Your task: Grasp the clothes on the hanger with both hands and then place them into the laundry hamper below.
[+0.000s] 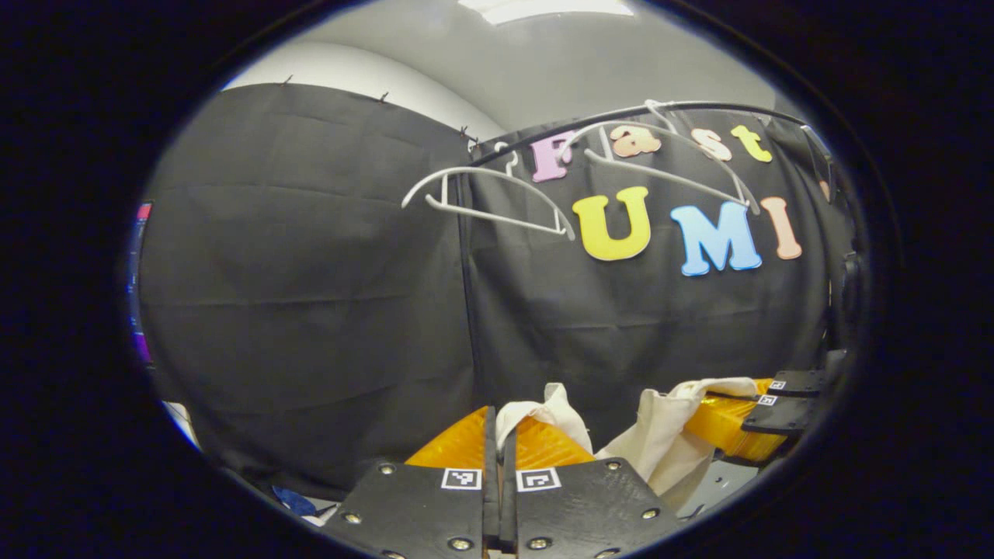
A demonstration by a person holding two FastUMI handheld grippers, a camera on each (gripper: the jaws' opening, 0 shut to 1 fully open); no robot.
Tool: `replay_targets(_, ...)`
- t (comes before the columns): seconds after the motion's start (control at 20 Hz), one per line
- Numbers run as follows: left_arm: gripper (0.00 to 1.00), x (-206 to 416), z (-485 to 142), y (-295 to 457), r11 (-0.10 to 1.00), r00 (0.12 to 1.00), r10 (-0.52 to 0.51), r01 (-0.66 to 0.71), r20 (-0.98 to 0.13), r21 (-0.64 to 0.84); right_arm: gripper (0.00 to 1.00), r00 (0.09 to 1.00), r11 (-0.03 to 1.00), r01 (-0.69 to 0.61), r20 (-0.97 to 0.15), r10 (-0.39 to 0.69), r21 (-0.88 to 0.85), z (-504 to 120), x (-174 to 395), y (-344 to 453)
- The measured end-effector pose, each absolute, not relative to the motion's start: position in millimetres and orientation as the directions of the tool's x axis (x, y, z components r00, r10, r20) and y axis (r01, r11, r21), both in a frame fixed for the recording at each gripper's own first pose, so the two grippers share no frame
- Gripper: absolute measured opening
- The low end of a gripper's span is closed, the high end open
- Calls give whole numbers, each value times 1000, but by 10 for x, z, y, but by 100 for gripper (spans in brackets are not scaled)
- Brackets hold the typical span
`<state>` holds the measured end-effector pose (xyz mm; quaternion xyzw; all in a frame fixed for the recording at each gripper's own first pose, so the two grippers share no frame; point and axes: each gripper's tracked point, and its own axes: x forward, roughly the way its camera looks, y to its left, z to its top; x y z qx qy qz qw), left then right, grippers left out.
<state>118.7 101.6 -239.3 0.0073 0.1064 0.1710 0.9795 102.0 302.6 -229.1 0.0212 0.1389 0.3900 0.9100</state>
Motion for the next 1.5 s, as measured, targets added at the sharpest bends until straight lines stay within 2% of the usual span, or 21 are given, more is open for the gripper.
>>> replay_targets(0.4,1,928,-3711,1075,922,855,376,-384,-359,52,5,646,720,-675,-342,683,164,-3374,910,2985)
replay_targets(0.65,1,911,-4491,1019,926,821,361,-372,-443,65,6,614,723,-668,-416,670,179,-4134,761,3034)
replay_targets(1.05,1,909,-5316,931,927,770,351,-365,-532,83,6,543,729,-651,-543,640,209,-5204,531,3074)
replay_targets(1.5,1,712,-6288,809,931,661,319,-351,-680,96,6,445,748,-637,-705,552,185,-6216,297,3095)
